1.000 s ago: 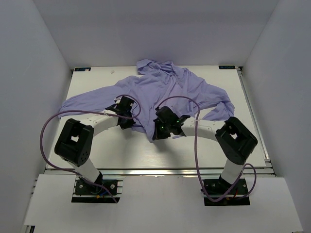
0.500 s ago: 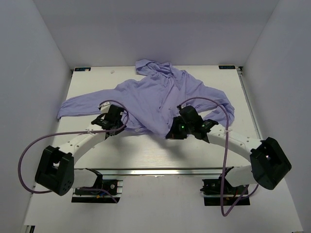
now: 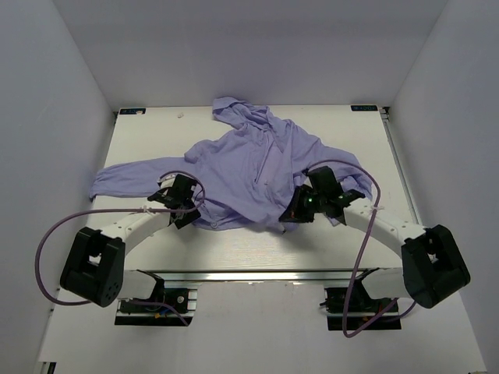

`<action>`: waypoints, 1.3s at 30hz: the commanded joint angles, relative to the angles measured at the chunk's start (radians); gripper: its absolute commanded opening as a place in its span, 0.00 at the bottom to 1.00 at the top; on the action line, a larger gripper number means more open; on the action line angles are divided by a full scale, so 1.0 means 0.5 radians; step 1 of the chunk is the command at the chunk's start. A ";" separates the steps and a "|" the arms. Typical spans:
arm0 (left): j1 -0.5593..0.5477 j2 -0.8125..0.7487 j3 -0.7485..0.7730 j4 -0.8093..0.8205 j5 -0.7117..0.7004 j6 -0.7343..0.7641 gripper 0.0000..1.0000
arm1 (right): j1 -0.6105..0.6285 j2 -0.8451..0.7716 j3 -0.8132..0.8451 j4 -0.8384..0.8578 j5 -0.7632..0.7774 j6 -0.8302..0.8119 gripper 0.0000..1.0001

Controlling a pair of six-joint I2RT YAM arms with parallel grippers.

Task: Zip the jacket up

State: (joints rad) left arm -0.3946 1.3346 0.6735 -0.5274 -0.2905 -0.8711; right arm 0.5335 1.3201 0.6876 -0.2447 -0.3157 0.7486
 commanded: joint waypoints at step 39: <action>-0.551 0.092 0.534 -0.237 0.121 0.303 0.84 | -0.110 0.492 0.702 0.075 0.036 -0.006 0.00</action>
State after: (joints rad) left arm -0.6655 1.3251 0.9066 -0.7174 -0.2211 -0.7174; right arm 0.4892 1.5791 1.0248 -0.2344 -0.3099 0.7628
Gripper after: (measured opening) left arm 0.858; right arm 0.016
